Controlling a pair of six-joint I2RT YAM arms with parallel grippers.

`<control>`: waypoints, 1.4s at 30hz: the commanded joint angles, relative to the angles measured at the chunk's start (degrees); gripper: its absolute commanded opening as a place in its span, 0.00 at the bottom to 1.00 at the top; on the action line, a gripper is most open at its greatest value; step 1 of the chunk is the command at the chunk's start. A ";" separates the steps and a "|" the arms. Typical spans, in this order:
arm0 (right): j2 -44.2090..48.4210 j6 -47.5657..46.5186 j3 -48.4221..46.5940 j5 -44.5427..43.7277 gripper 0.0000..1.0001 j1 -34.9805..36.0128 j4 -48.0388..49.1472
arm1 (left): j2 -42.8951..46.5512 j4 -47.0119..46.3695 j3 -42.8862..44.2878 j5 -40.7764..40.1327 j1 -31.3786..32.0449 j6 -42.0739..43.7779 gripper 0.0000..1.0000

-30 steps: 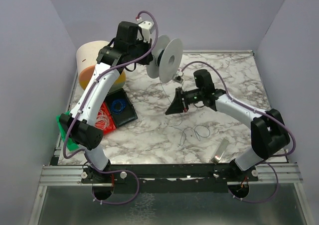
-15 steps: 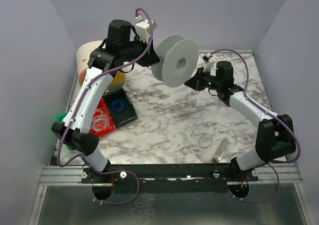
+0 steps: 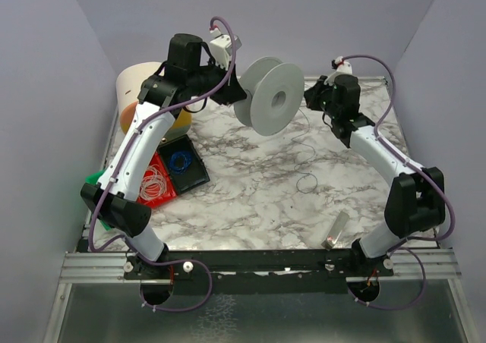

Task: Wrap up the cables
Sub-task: Wrap the cable around the cable reel.

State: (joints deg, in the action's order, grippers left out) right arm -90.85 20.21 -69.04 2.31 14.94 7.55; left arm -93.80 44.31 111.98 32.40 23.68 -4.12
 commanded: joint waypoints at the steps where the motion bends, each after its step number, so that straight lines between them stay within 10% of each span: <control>1: -1.14 -0.22 -3.09 -10.87 0.01 -3.76 -0.94 | 2.30 -0.07 0.01 5.72 -0.22 0.23 0.00; 9: -1.17 -3.11 -10.38 -5.37 0.01 -10.57 -5.45 | 2.33 0.85 -0.03 -0.84 0.20 1.58 0.00; 23: -0.54 -12.21 -27.05 64.31 0.01 -12.12 -37.33 | 2.47 2.09 -1.28 -26.35 9.57 10.46 0.00; 35: 2.09 -5.28 -30.72 76.91 0.01 -6.47 -40.11 | 0.99 -0.79 -1.23 -37.39 10.33 9.48 0.00; 42: 2.81 9.60 -22.71 76.72 0.01 -1.36 -19.52 | 0.11 -0.86 -1.37 -37.96 11.40 9.58 0.00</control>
State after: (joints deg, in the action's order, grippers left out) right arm -89.82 19.55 -94.41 75.09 11.09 -24.10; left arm -93.62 46.39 109.86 0.43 34.76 5.69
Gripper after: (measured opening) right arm 0.007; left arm 0.014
